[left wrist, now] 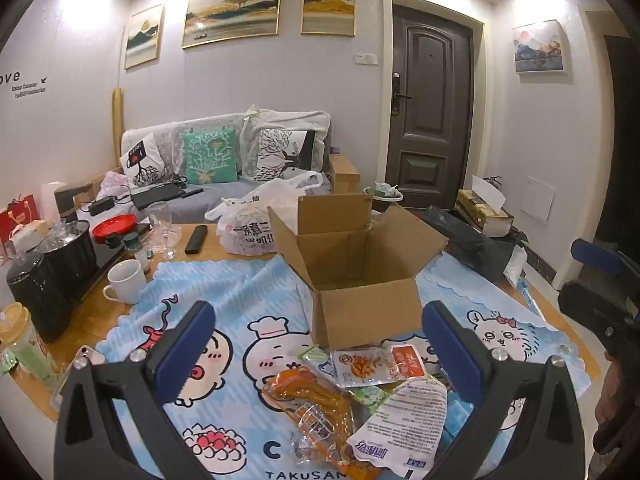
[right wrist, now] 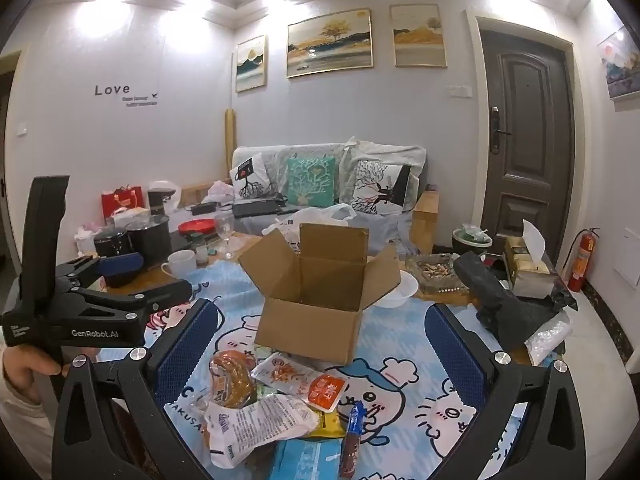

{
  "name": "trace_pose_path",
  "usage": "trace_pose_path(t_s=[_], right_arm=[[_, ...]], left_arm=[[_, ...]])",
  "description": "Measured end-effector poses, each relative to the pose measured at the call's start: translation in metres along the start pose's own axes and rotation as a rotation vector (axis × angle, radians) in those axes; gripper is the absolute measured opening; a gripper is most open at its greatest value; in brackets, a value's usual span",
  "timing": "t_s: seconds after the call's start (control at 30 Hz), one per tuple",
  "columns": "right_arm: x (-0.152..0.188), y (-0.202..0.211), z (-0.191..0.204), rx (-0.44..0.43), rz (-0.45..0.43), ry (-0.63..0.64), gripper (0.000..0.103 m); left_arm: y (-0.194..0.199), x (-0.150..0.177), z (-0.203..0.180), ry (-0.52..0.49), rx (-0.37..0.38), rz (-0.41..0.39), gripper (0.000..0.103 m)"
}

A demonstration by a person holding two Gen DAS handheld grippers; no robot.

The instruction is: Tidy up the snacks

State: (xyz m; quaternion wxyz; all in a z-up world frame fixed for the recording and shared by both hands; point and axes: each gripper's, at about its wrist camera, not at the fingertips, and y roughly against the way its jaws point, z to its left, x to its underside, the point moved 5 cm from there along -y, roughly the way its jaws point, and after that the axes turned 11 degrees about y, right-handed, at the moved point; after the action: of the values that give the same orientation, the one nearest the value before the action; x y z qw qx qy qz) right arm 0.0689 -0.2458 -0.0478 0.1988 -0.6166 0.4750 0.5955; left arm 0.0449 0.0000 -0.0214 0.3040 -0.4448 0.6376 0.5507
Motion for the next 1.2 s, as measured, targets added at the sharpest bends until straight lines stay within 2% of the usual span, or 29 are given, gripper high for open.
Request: trace_pose_path(t_s=[1.2], right_arm=[[0.009,0.006,-0.001,0.003,0.018,-0.002,0.103]], left_arm=[[0.012,0.001,-0.003,0.003,0.031,-0.01,0.102]])
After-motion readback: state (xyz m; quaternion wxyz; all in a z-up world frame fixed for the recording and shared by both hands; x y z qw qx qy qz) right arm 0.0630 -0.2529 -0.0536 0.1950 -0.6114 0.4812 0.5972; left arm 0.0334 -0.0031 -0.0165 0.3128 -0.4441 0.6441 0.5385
